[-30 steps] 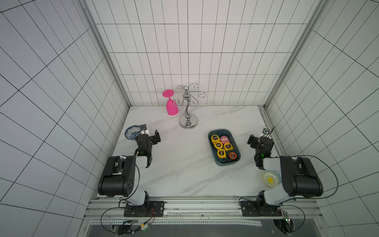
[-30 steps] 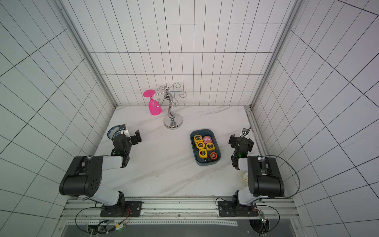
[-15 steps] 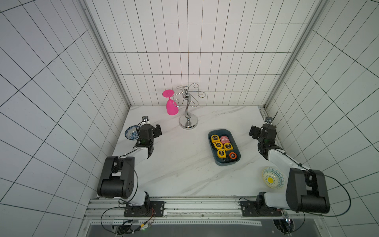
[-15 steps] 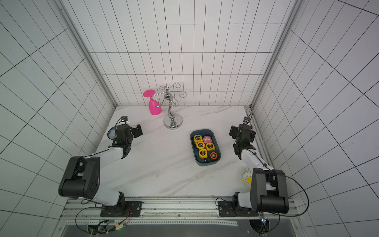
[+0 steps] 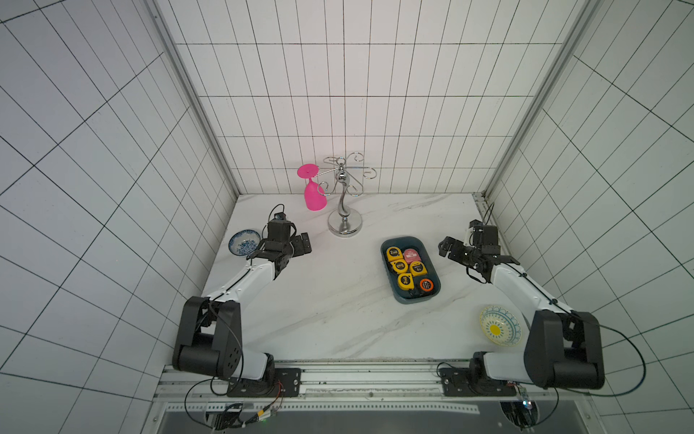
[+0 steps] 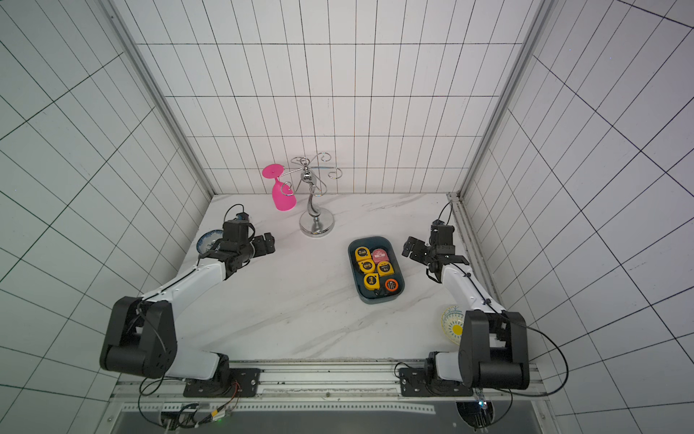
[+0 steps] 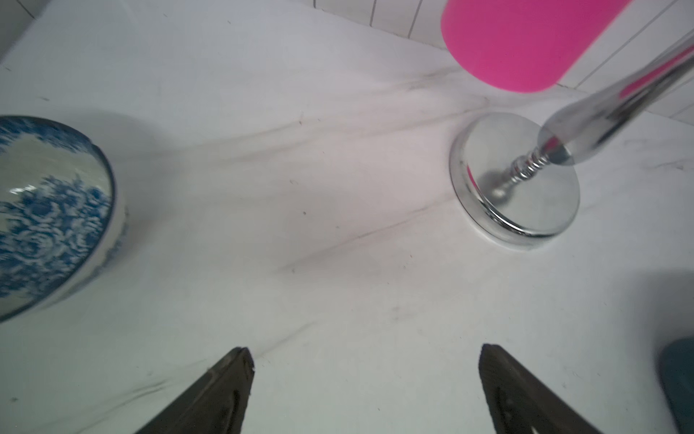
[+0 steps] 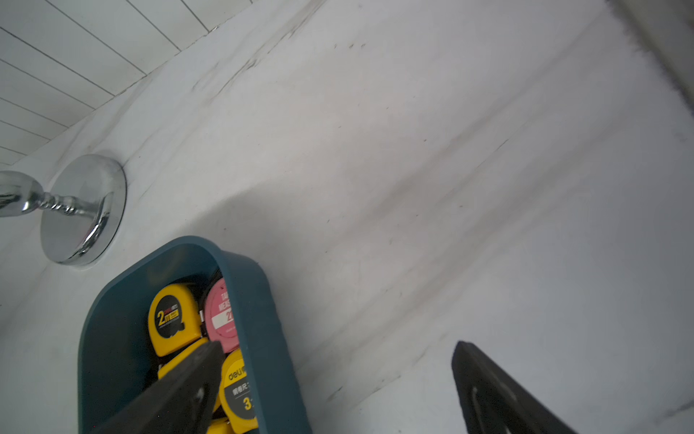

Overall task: Take the tape measure out of the storage box
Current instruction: Move the storage box to the center of the board.

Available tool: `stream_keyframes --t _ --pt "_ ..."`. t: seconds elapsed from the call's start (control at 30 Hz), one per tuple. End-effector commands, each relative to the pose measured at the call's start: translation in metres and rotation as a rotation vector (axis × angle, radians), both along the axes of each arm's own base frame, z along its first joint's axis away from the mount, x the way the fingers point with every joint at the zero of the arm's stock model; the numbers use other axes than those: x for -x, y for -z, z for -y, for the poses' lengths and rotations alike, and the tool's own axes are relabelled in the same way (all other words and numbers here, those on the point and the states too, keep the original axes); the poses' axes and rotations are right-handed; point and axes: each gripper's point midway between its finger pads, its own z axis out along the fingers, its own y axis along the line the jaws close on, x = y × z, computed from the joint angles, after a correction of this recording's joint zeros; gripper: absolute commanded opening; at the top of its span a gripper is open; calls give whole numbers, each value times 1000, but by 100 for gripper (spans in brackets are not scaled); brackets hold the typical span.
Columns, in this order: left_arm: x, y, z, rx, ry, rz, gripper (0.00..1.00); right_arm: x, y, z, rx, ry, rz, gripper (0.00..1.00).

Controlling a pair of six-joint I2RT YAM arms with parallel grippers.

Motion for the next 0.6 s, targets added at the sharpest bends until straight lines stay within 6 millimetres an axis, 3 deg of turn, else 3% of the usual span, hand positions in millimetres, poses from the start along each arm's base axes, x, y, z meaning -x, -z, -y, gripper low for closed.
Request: stream_keyframes --t 0.0,0.17,0.57 --pt "39 16 52 112 135 -137 98 10 8 -44 -161 -118 -80 99" --pt "60 21 98 164 225 -185 98 9 14 -74 -214 -183 -121 99" --pt "66 11 165 253 322 -264 98 21 24 -143 -258 -324 -175 99"
